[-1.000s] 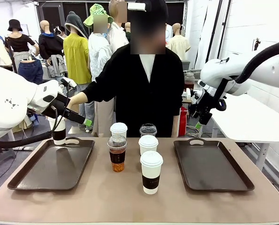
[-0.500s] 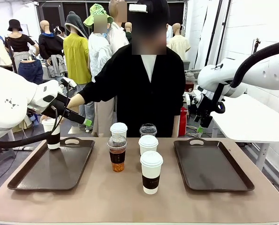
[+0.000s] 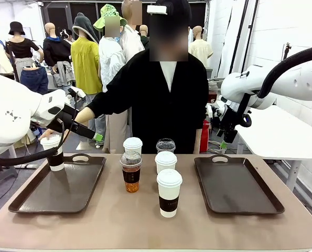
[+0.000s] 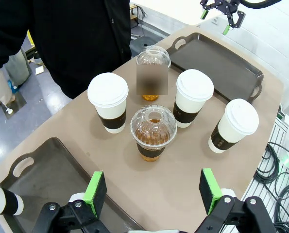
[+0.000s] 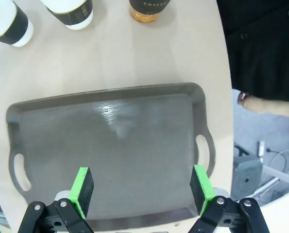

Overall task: Distribute the coffee onto the tray.
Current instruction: Pick up one iced Americano and place it on the right Handle tray.

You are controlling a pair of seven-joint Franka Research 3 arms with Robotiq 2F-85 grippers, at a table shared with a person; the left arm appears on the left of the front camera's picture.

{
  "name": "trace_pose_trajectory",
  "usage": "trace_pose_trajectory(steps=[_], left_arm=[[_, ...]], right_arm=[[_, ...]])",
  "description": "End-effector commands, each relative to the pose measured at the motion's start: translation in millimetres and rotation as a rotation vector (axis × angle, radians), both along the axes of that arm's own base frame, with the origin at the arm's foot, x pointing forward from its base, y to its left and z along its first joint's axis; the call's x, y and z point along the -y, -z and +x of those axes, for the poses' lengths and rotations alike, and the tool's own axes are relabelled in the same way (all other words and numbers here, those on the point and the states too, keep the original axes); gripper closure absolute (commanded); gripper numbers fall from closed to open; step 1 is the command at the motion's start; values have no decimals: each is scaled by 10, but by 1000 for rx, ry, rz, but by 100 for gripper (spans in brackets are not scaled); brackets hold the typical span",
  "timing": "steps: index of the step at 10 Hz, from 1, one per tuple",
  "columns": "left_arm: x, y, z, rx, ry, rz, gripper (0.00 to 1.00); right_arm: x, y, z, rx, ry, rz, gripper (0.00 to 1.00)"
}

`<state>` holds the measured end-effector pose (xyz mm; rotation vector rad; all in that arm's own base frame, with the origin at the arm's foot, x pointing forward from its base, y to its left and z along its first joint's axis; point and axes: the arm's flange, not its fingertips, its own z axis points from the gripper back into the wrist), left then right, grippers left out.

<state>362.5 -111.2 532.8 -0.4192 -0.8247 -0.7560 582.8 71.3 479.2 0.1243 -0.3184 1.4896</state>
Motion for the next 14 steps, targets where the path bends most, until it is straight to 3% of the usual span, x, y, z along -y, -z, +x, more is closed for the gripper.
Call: trace_pose_trajectory(steps=[1,4,9,14], left_arm=[[-11,7,3,-6,2,-3,0],[-11,7,3,-6,2,-3,0],[-11,7,3,-6,2,-3,0],[-11,7,3,-6,2,-3,0]], right_arm=[[-34,81,114,6,7,20,0],[-112,428,437,-47,-39,177,0],[-95,1121,547,-139,-55,444,0],[125,1643,582,-119,-39,725,0]])
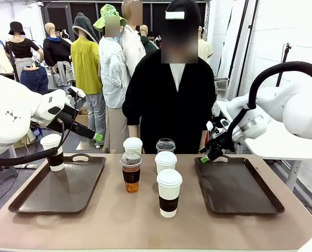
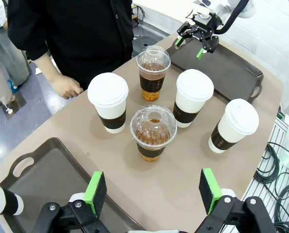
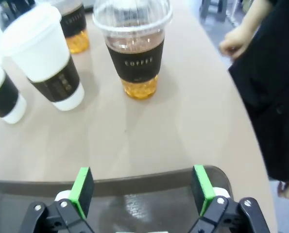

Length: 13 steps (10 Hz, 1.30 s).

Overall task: Distribute the coffee onto the tray.
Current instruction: Pick up one iced Americano and place it on the right Handle tray.

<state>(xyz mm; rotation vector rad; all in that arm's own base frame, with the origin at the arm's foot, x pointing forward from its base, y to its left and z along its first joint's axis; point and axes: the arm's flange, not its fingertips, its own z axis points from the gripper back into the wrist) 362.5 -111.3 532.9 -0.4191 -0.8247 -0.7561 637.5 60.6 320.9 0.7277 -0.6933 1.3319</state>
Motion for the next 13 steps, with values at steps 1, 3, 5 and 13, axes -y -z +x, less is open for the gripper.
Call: trace_pose_trajectory(steps=[1,3,5,13], left_arm=[[-11,7,3,-6,2,-3,0],[-11,7,3,-6,2,-3,0],[-11,7,3,-6,2,-3,0],[-11,7,3,-6,2,-3,0]], right_arm=[[35,138,46,15,-23,129,0],[37,284,59,25,-23,227,0],[2,351,61,18,-23,268,0],[-44,437,25,-15,-16,268,0]])
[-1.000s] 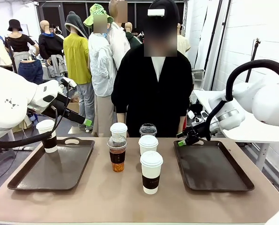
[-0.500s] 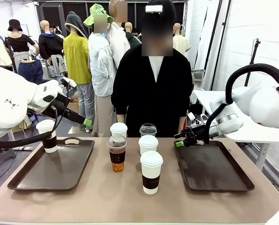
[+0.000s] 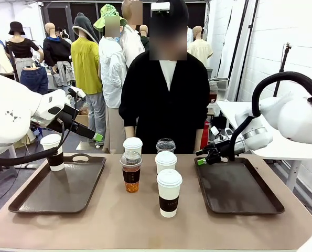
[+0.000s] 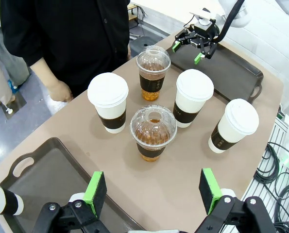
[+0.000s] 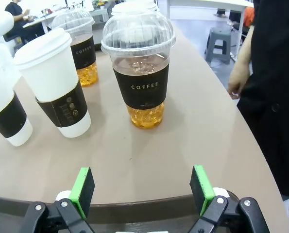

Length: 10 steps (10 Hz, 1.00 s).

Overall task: Distribute the coffee onto the tray.
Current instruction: Pick up one iced Americano and place it on the right Handle tray.

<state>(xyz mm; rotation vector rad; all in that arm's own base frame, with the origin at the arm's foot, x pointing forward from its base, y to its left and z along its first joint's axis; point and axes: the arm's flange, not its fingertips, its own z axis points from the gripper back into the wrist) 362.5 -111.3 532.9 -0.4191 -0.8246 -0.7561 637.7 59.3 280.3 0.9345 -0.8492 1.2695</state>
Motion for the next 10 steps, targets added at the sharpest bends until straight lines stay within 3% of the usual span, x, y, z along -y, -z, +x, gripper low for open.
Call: trace_pose_trajectory(steps=[1,10], left_arm=[[-11,7,3,-6,2,-3,0],[-11,7,3,-6,2,-3,0]], right_arm=[[-113,82,44,-8,-7,55,0],[-665,303,109,72,-18,145,0]])
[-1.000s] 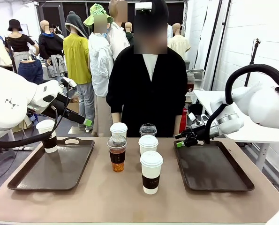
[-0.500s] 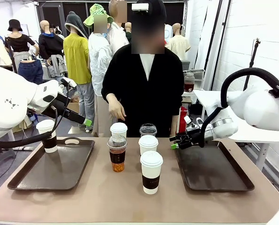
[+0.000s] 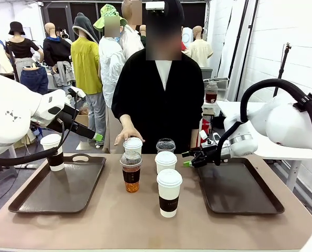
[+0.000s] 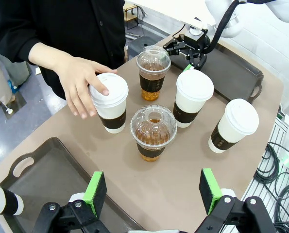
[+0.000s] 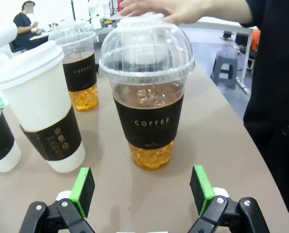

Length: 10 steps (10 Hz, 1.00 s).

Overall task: Distribute the coffee onto the tray.
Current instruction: Pick up one iced Americano and place it on the right Handle tray.

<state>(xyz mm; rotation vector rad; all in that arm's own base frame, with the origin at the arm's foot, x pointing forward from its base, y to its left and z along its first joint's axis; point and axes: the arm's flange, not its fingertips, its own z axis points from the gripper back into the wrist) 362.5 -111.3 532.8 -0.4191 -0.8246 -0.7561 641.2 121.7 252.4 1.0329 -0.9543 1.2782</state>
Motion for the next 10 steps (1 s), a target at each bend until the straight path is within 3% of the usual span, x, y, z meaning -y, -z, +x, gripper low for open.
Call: trace_pose_trajectory(steps=[1,10], left_arm=[[-11,7,3,-6,2,-3,0],[-11,7,3,-6,2,-3,0]], right_arm=[[-90,30,119,39,19,21,0],[-344,3,302,14,-48,49,0]])
